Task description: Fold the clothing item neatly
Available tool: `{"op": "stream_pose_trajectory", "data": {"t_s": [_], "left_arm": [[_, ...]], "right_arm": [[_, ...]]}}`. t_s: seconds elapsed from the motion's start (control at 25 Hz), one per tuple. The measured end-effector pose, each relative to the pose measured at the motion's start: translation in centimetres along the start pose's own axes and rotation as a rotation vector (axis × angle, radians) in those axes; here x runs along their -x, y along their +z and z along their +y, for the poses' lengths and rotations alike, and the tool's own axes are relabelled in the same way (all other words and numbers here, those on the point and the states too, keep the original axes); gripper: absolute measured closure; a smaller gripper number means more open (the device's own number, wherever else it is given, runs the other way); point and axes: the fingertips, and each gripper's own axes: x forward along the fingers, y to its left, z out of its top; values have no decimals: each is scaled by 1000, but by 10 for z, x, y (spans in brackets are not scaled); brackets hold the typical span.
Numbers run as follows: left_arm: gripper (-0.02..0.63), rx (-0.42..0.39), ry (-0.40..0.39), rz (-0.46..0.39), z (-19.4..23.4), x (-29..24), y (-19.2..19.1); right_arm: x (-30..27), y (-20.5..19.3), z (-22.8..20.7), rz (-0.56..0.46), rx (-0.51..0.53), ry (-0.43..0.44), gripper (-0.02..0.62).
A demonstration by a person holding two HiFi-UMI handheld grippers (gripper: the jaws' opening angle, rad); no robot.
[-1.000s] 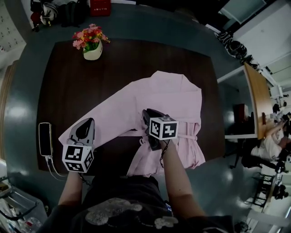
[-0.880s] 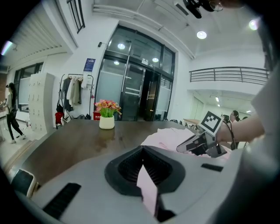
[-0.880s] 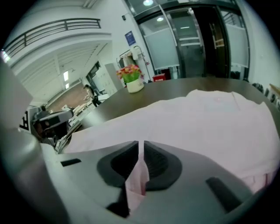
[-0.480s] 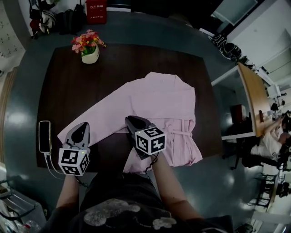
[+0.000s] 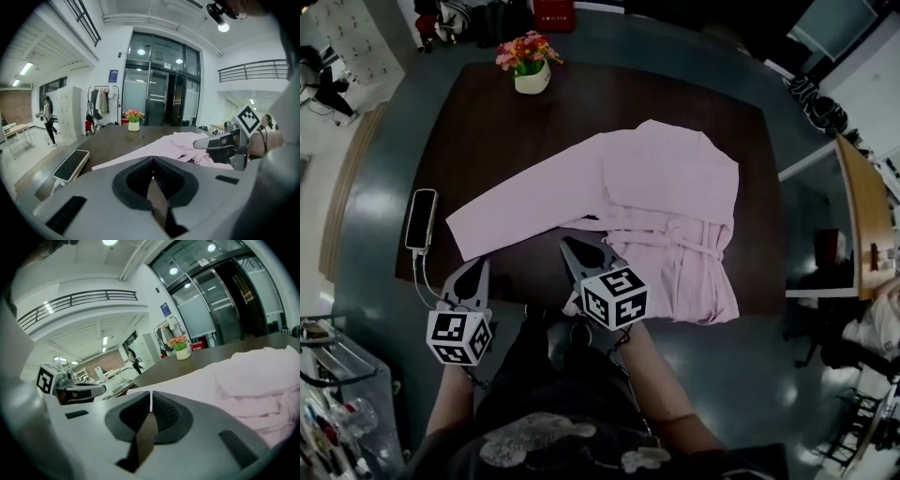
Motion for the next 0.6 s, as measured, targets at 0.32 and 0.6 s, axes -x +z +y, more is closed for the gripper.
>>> {"op": "stream_pose_trajectory", "data": {"t_s": [0.32, 0.6], "left_arm": [[597, 47, 54, -10, 63, 38, -19], [597, 33, -16, 2, 132, 39, -25]], "right_arm": [[-54, -17, 103, 57, 186, 56, 588], [-133, -59, 175, 224, 270, 72, 584]]}}
